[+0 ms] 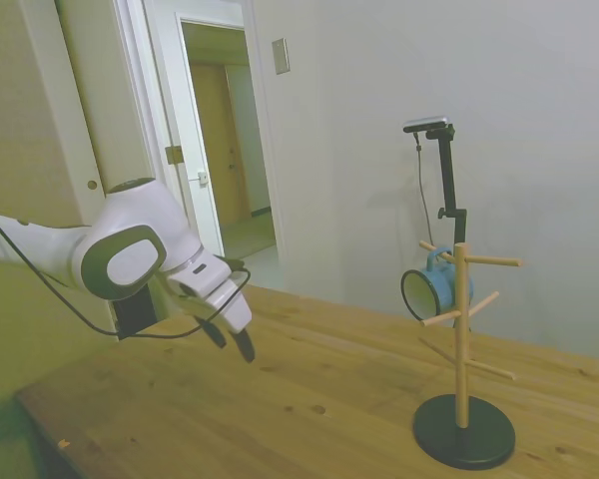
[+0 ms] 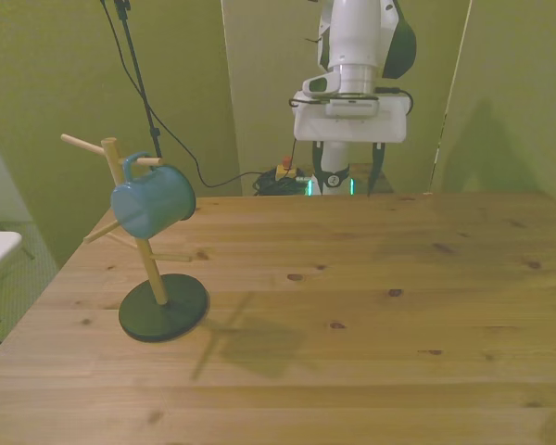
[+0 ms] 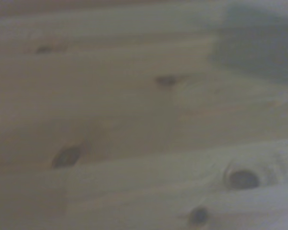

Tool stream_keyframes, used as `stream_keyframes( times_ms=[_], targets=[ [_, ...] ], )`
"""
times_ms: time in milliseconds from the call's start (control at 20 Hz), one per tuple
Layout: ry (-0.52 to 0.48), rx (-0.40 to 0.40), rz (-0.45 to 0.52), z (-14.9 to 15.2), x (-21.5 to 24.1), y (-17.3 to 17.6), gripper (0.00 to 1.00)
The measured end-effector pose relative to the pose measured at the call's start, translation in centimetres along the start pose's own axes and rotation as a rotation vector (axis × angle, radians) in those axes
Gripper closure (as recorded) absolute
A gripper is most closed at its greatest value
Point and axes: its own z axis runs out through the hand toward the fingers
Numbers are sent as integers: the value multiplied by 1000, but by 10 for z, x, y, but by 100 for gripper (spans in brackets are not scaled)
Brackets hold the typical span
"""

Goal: Unload the mug

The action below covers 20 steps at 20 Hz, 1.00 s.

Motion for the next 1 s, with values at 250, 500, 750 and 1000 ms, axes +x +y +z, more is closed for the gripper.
stream_keyframes(
  times_ms=[250,500,750,1000],
  targets=[
    [123,50,88,-13,63,-7,0],
    [205,93,184,-20,110,-3,0],
    [336,185,261,-14,127,-4,0],
    [428,205,333,-14,151,6,0]
  ],
)
